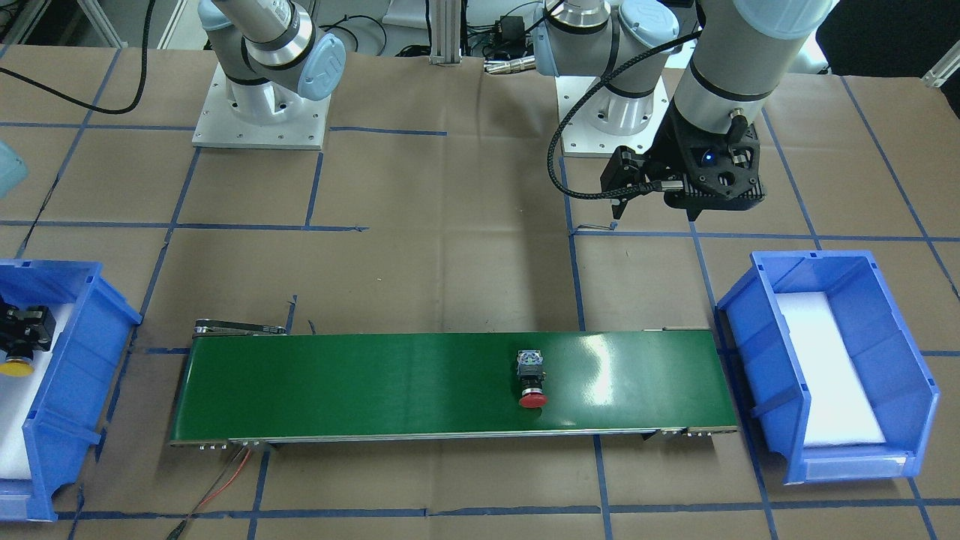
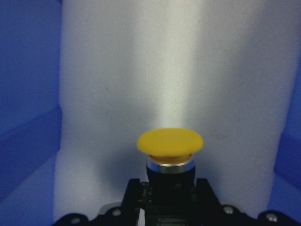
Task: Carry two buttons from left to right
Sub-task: 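Lower the yellow button onto the foam and open the right gripper, then raise the right gripper and move it back over the conveyor, then lower the right gripper onto the red button on the belt and grasp it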
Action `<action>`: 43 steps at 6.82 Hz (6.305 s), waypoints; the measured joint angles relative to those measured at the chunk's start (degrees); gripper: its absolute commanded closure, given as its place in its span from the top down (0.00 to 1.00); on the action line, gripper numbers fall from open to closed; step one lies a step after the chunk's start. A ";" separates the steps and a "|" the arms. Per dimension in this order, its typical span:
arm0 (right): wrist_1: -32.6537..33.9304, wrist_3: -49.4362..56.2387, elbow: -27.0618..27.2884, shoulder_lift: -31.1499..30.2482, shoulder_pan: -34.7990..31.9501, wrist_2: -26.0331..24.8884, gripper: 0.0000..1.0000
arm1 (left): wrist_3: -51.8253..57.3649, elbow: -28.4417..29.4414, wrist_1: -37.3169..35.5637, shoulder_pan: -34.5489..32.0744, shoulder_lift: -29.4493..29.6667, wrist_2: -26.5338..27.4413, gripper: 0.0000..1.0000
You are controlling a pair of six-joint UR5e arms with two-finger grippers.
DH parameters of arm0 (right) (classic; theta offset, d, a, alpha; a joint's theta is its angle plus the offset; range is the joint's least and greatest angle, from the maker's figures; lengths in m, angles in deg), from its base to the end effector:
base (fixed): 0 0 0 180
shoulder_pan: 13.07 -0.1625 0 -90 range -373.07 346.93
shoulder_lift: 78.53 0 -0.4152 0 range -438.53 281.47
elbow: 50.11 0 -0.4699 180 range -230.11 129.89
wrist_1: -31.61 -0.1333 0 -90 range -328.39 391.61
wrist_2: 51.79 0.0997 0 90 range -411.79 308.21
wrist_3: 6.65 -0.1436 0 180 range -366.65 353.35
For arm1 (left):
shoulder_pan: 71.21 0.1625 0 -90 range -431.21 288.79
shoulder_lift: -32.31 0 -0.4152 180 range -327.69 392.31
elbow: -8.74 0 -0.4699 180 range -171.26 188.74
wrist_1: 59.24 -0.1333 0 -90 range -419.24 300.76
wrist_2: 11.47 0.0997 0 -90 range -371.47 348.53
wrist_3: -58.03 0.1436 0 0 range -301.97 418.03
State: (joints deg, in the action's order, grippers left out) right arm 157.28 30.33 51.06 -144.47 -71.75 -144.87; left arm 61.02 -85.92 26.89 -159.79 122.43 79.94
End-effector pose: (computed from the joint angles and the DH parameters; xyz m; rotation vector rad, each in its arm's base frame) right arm -0.2326 -0.6239 0.1279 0.1524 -3.0888 -0.0368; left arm -0.1157 -0.5696 0.3934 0.0430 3.1172 0.0262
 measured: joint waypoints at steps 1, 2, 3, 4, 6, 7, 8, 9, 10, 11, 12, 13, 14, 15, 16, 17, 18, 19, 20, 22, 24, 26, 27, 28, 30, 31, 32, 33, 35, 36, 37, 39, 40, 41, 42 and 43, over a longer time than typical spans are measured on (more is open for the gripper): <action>-0.05 0.07 0.17 0.52 0.06 0.00 0.11 | 0.00 0.00 0.00 0.04 0.03 0.00 1.00; -0.07 0.13 0.22 0.74 0.29 0.00 0.40 | 0.00 0.00 0.00 0.06 0.05 0.00 1.00; -0.08 0.07 0.24 0.76 0.65 0.02 0.74 | 0.00 0.00 0.00 0.07 0.05 0.00 1.00; -0.08 -0.08 0.25 0.72 0.81 0.21 0.76 | 0.00 0.00 0.00 0.08 0.06 0.00 1.00; -0.16 -0.25 0.21 0.46 0.85 0.57 0.75 | 0.00 0.00 0.00 0.08 0.06 0.00 1.00; -0.22 -0.23 -0.01 0.22 0.85 0.62 0.75 | 0.00 0.00 0.00 0.08 0.06 0.00 1.00; -0.30 -0.22 -0.38 -0.52 0.84 0.67 0.76 | 0.00 0.00 0.00 0.08 0.06 0.00 1.00; -1.09 -0.30 -0.65 -2.23 0.77 0.69 0.79 | 0.00 0.00 0.00 0.07 0.06 0.00 1.00; -2.37 -0.41 -0.86 -4.21 0.65 0.72 1.00 | 0.00 0.00 0.00 0.08 0.06 0.00 1.00; -3.19 -0.92 -1.42 -6.58 0.46 0.98 1.00 | 0.00 0.00 0.00 0.08 0.06 0.00 1.00; -4.46 -1.59 -2.16 -8.97 0.30 1.34 1.00 | 0.00 0.00 0.00 0.08 0.06 0.00 1.00; -7.72 -1.73 -2.64 -11.18 0.14 1.45 1.00 | 0.00 0.00 0.00 0.08 0.06 0.00 1.00; -11.12 -1.62 -2.86 -12.85 -0.45 1.44 1.00 | 0.00 0.00 0.00 0.08 0.05 0.00 1.00; -13.12 -1.87 -3.03 -14.65 -2.22 1.29 1.00 | 0.00 0.00 0.00 0.08 0.07 0.00 1.00; -13.98 -4.01 -3.12 -16.62 -5.21 1.07 1.00 | 0.00 0.00 0.00 0.08 0.11 0.00 1.00; -14.47 -8.50 -3.13 -18.35 -8.67 1.01 1.00 | 0.00 0.00 0.00 0.10 0.13 0.00 1.00; -14.86 -13.99 -3.06 -19.80 -12.07 1.12 1.00 | 0.00 0.00 0.00 0.14 0.14 0.02 1.00; -15.13 -19.72 -3.00 -20.87 -15.57 1.36 1.00 | 0.00 0.00 0.00 0.15 0.14 0.06 1.00; -15.97 -26.05 -3.09 -21.49 -19.30 1.68 0.99 | 0.00 0.00 0.00 0.16 0.15 0.08 1.00; -17.76 -37.51 -3.23 -21.80 -25.15 5.24 0.99 | 0.00 0.00 0.00 0.16 0.12 0.09 1.00; -17.98 -41.65 -2.30 -21.56 -27.03 10.48 1.00 | 0.00 0.00 0.00 0.16 0.09 0.09 1.00; -17.71 -38.46 -1.93 -20.00 -27.29 10.98 1.00 | 0.00 0.00 0.00 0.16 0.06 0.09 1.00; -17.48 -36.96 -2.28 -18.08 -27.31 11.16 1.00 | 0.00 0.00 0.00 0.16 0.06 0.09 1.00; -17.24 -36.34 -3.14 -16.26 -27.33 11.57 1.00 | 0.00 0.00 0.00 0.16 0.06 0.09 1.00; -14.87 -35.95 -4.94 -13.21 -27.36 12.05 1.00 | 0.00 0.00 -0.06 0.16 0.08 0.03 1.00; -11.44 -35.90 -5.21 -11.57 -27.46 12.10 1.00 | 0.00 0.00 -0.06 0.16 0.12 0.01 1.00; -8.77 -35.90 -5.18 -10.39 -28.05 12.12 1.00 | 0.00 0.00 -0.05 0.16 0.14 0.00 1.00; -7.68 -36.00 -5.20 -9.02 -29.10 12.12 0.99 | 0.00 0.00 -0.07 0.16 0.14 0.00 1.00; -7.12 -36.50 -5.40 -6.20 -30.38 13.28 0.99 | 0.00 0.00 -0.09 0.16 0.15 0.00 1.00; -6.70 -36.58 -5.41 -5.32 -30.64 15.25 0.99 | 0.00 0.00 -0.08 0.16 0.15 0.00 1.00; -5.65 -36.65 -5.41 -4.37 -30.77 16.36 0.99 | 0.00 0.00 -0.09 0.16 0.15 0.00 1.00; -3.55 -37.07 -5.71 -1.76 -31.27 16.69 0.99 | 0.00 0.00 -0.09 0.16 0.15 0.00 1.00; -3.47 -37.36 -5.91 -0.06 -31.42 16.18 0.98 | 0.00 0.00 -0.09 0.16 0.15 0.00 1.00; -3.44 -37.46 -6.01 1.25 -31.46 15.58 0.89 | 0.00 0.00 -0.09 0.16 0.15 0.00 1.00; -3.47 -37.49 -6.04 2.03 -31.48 14.32 0.65 | 0.00 0.00 -0.09 0.16 0.15 0.00 1.00; -3.75 -37.44 -6.07 2.34 -31.49 12.72 0.31 | 0.00 0.00 -0.09 0.16 0.15 0.00 1.00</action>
State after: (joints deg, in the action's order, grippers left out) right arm 153.53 -7.11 44.99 -142.14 -103.24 -132.15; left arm 61.02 -85.92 26.80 -159.62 122.58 79.94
